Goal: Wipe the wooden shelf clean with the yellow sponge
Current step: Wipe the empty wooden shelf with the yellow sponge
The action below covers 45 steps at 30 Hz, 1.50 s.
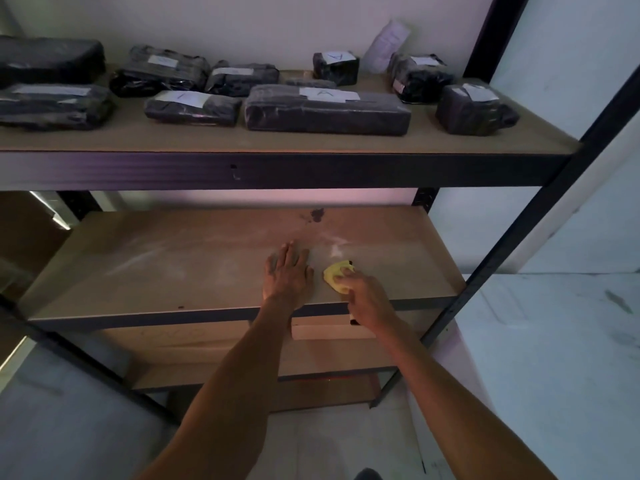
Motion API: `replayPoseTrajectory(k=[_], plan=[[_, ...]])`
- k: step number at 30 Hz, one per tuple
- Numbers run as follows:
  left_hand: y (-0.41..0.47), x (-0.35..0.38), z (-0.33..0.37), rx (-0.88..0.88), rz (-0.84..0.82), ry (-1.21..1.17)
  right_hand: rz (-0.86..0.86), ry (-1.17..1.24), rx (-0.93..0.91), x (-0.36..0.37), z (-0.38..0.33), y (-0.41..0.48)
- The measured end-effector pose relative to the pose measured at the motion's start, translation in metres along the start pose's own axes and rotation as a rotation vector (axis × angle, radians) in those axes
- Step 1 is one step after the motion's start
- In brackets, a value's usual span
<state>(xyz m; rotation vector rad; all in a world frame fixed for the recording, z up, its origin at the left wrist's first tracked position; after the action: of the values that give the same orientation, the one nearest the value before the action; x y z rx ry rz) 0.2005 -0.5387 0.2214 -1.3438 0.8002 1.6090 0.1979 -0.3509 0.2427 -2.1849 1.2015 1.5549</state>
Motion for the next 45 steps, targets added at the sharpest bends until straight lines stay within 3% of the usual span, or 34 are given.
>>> replayPoseTrajectory(k=[5, 8, 13, 19, 23, 27, 33, 37, 40, 45], plan=[[-0.003, -0.004, -0.001, 0.017, 0.003, -0.005, -0.04, -0.003, 0.04, 0.001, 0.005, 0.061], [-0.001, -0.004, -0.006, 0.021, 0.001, -0.039, 0.035, 0.035, 0.111, -0.001, 0.005, 0.054], [0.002, 0.0, -0.003, 0.0, 0.023, -0.029, 0.034, -0.007, -0.044, 0.016, -0.006, 0.009], [0.001, -0.002, -0.005, 0.017, 0.022, -0.035, 0.015, 0.067, -0.025, 0.014, 0.008, 0.065], [0.0, -0.003, -0.005, 0.011, 0.023, -0.027, 0.339, 0.07, 0.157, -0.009, 0.045, 0.044], [0.002, 0.001, -0.002, 0.001, 0.021, -0.019, 0.175, -0.147, 0.388, -0.004, 0.074, 0.05], [0.004, 0.003, -0.005, 0.011, 0.02, -0.018, 0.067, -0.027, 0.125, 0.026, 0.027, 0.083], [0.005, 0.001, -0.007, 0.027, 0.013, -0.042, 0.273, -0.019, 0.254, 0.0, 0.075, 0.076], [0.004, 0.0, -0.008, 0.033, 0.013, -0.057, 0.187, -0.107, 0.363, 0.003, 0.097, 0.074], [0.005, -0.001, -0.008, 0.032, 0.015, -0.053, 0.093, 0.053, 0.088, 0.037, 0.029, 0.096]])
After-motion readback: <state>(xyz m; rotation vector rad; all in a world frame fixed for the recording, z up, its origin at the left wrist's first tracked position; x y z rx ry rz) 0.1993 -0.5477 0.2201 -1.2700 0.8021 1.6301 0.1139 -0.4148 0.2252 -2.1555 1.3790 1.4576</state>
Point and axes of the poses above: each hand's wrist, its own y-axis towards the middle knuckle, its own x-axis out of the palm, z = x × y, the point moved 2 cm from there along y, towards the middle knuckle, and after that the axes turned 14 degrees about -x, right-handed, at the moved point
